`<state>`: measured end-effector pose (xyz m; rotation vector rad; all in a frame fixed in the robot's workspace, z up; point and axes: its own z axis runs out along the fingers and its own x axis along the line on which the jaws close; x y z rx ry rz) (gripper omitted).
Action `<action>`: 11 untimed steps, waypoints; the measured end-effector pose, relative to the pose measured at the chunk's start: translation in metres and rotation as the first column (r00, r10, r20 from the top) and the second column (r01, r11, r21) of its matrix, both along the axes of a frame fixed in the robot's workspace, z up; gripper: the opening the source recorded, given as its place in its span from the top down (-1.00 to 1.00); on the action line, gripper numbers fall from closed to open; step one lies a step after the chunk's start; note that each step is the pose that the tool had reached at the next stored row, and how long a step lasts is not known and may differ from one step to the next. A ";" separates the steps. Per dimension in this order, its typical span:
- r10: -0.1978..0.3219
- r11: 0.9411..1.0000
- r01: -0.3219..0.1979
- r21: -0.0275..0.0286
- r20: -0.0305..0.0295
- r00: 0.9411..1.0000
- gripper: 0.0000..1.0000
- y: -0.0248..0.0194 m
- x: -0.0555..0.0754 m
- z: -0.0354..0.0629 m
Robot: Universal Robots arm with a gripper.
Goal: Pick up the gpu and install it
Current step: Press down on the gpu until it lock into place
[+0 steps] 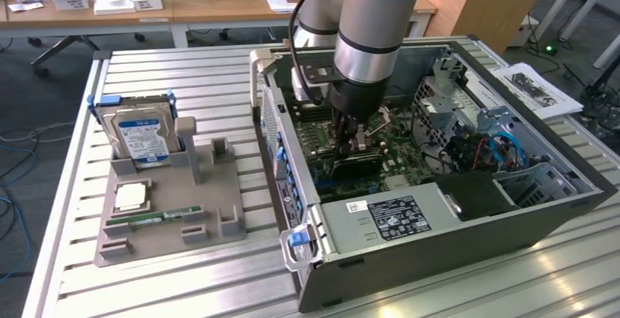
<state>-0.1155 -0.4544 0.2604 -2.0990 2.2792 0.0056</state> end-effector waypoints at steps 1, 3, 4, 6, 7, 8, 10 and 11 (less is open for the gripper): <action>0.000 1.000 0.000 0.000 0.000 1.000 0.79 0.0000 0.000 0.0000; 0.000 1.000 0.000 0.000 0.000 1.000 0.79 0.0000 0.000 -0.0002; 0.000 1.000 0.000 -0.001 0.000 1.000 0.79 0.0000 0.000 -0.0007; 0.000 1.000 0.000 -0.001 -0.001 1.000 0.79 -0.0001 0.000 -0.0011; 0.000 1.000 0.000 -0.001 0.000 1.000 0.79 -0.0001 0.000 -0.0013; 0.000 1.000 0.000 0.000 0.000 1.000 0.79 -0.0001 0.000 -0.0015; 0.000 1.000 0.000 0.000 0.000 1.000 0.79 0.0000 0.000 -0.0016; 0.000 1.000 0.000 0.000 0.000 1.000 0.79 0.0000 0.000 -0.0016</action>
